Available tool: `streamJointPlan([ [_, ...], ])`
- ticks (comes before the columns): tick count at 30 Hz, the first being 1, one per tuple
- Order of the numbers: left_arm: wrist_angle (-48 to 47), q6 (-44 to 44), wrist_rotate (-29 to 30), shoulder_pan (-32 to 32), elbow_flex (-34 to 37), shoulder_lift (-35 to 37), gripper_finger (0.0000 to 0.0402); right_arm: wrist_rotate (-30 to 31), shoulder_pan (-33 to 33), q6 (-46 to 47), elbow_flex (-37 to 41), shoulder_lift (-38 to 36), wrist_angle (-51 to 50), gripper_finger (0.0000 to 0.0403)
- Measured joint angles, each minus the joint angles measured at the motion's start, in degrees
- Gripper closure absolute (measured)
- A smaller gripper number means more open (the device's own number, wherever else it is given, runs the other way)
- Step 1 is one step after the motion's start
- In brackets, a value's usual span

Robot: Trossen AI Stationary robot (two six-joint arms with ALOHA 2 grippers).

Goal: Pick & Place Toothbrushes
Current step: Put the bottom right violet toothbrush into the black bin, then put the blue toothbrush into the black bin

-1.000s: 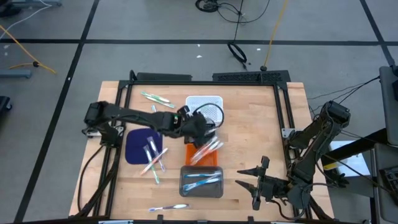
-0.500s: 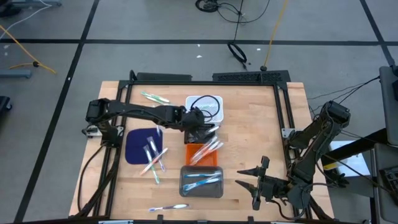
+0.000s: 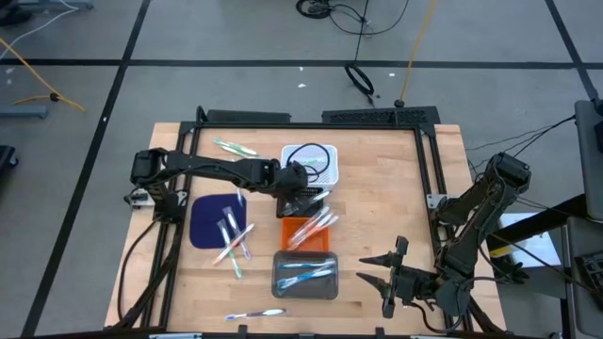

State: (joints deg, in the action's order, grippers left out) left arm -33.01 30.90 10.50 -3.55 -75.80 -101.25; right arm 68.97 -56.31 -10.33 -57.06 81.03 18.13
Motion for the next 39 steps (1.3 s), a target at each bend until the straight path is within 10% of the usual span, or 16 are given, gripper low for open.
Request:
streamJointPlan([
  [23,1.55,-3.26,0.04,0.45,-0.01,1.76,0.0289,-0.02,0.02,0.2,0.0,0.0,-0.34,0.0261],
  [39,-32.35,14.71,10.73,0.66,0.44,7.44,0.0289,-0.22,0.02,0.66,1.09,0.0,1.8,0.0261],
])
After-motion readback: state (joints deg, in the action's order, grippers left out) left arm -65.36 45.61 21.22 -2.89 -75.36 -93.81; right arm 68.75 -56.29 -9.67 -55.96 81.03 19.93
